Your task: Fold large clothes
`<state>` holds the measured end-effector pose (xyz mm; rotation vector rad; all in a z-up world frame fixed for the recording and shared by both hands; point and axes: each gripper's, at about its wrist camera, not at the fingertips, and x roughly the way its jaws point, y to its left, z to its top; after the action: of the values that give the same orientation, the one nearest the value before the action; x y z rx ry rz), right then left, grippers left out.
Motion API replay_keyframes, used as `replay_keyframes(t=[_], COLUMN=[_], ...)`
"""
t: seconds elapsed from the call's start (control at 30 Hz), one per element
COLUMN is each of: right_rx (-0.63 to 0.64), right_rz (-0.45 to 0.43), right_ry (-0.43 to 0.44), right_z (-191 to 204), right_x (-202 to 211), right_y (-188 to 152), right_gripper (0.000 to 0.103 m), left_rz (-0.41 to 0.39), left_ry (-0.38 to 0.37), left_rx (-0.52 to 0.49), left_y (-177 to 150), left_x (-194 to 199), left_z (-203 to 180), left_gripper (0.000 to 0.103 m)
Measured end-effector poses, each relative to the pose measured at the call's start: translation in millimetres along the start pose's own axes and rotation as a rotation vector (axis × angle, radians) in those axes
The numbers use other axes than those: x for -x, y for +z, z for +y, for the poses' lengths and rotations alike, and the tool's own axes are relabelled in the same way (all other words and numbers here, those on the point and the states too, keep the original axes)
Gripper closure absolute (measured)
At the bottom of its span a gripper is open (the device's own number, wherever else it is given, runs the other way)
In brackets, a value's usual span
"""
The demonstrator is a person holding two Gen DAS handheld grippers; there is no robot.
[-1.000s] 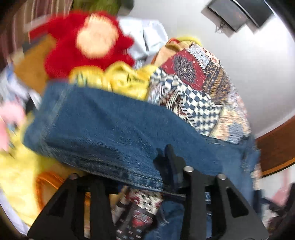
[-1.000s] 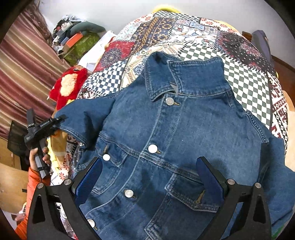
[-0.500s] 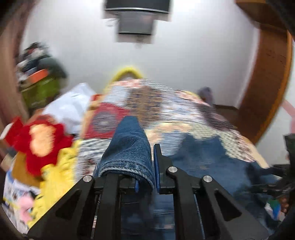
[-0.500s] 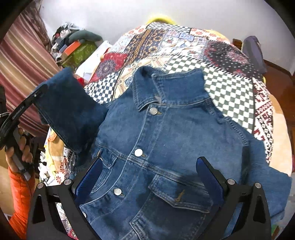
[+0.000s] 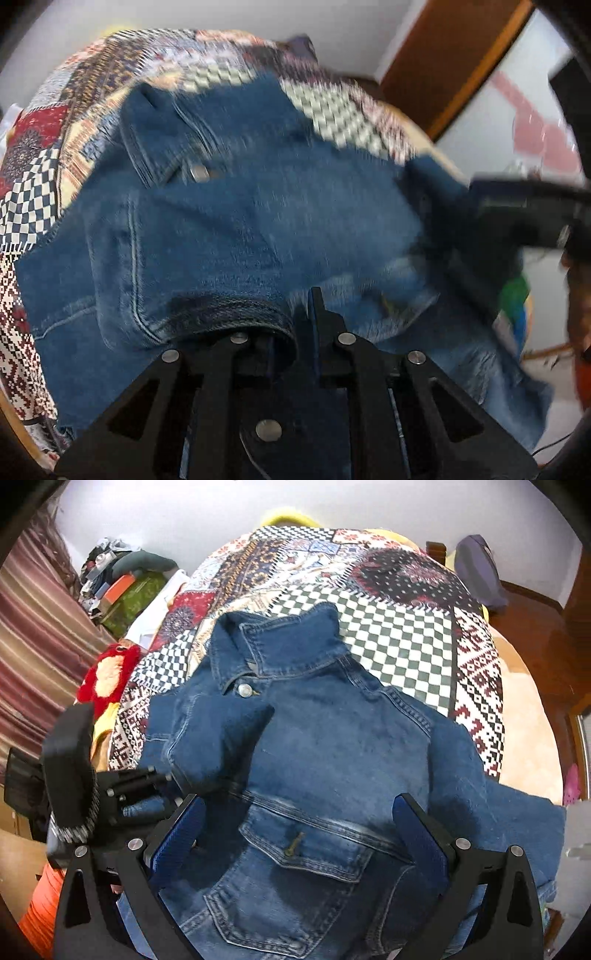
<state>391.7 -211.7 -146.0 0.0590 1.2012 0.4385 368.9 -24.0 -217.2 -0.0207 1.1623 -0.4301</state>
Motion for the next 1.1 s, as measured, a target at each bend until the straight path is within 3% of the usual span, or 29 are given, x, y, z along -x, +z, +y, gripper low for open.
replay_keyframes(t=[0.03, 0.1, 0.17, 0.27, 0.4, 0.53, 0.7, 0.93, 1.03, 1.1], right_rx=[0.000, 0.007, 0.021, 0.052, 0.131, 0.217, 0.301, 0.361, 0.413, 0.473], right_rz=[0.004, 0.016, 0.017, 0.011, 0.006, 0.018, 0.074, 0.174, 0.197, 0.195], right_ry=[-0.001, -0.008, -0.005, 0.007, 0.017, 0.018, -0.001, -0.076, -0.132, -0.176], right_z=[0, 3, 10, 26, 65, 105, 154, 184, 190, 194], right_x=[-2, -5, -6, -5, -8, -22, -61, -130, -154, -165], right_y=[0, 0, 1, 7, 18, 25, 30, 32, 27, 19], right_gripper=[0.001, 0.001, 0.001, 0.001, 0.001, 0.001, 0.001, 0.002, 0.009, 0.020], left_rz=[0.013, 0.008, -0.031, -0.079, -0.169, -0.219, -0.194, -0.107, -0.079, -0.064], left_ry=[0.002, -0.024, -0.035, -0.026, 0.056, 0.169, 0.266, 0.261, 0.254, 0.252], left_rx=[-0.007, 0.007, 0.025, 0.041, 0.089, 0.139, 0.224, 0.318, 0.326, 0.330], left_y=[-3, -8, -12, -19, -35, -55, -86, -117, -123, -126], left_x=[-1, 8, 25, 50, 89, 113, 115, 85, 68, 58], left_z=[-3, -3, 2, 12, 46, 88, 147, 201, 208, 212], left_gripper=[0.082, 0.056, 0.040, 0.036, 0.025, 0.020, 0.020, 0.020, 0.020, 0.020])
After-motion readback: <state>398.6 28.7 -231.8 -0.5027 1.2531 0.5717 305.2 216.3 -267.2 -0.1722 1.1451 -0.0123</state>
